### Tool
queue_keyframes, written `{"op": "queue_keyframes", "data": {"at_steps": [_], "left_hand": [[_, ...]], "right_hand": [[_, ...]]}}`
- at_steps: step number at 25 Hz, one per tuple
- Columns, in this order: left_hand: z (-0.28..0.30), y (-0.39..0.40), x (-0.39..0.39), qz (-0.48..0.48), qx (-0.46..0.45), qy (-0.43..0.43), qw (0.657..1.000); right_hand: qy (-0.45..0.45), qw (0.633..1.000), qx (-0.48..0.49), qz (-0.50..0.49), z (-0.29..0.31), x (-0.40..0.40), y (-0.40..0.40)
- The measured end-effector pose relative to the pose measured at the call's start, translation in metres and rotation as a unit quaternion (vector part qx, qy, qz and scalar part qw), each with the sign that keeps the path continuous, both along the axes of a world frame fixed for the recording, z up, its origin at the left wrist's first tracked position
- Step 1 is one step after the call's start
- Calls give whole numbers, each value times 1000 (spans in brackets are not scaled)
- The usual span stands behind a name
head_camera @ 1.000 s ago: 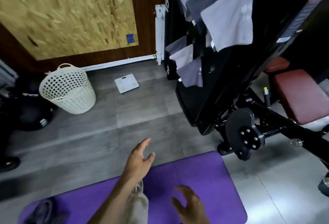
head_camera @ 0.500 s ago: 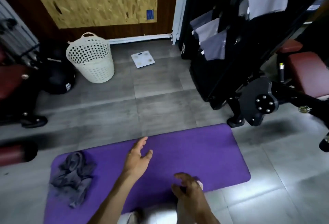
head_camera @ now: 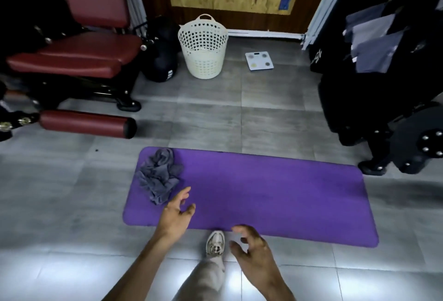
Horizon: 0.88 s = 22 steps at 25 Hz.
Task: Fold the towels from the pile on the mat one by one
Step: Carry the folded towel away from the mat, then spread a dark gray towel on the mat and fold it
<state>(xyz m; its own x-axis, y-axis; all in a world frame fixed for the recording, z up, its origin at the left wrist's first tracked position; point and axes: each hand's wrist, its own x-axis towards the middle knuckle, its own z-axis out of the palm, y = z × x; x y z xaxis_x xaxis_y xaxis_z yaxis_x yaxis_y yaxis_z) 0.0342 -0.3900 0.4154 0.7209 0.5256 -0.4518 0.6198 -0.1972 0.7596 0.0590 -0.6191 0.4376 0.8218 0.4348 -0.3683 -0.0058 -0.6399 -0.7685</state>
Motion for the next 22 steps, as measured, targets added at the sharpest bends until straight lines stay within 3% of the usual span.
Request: {"op": "queue_keyframes", "data": {"at_steps": [2,7,10,15,22], "left_hand": [[-2,-1,-39,26,3,-19,999],[-4,1,-117,23,-28,-2,999],[4,21,-131,38,-23,16,999],[15,61,-122,51,-45,-7,998],[-2,194,-78,41,-107,-38,993]], "right_hand": [[5,1000,5,3,-9,-31,1],[5,987,2,-162,-44,-127,-22],[18,981,2,-191,-44,-160,-19],[34,985,9,-166,-33,-158,33],[65,988,-21,-140,-45,-101,178]]}}
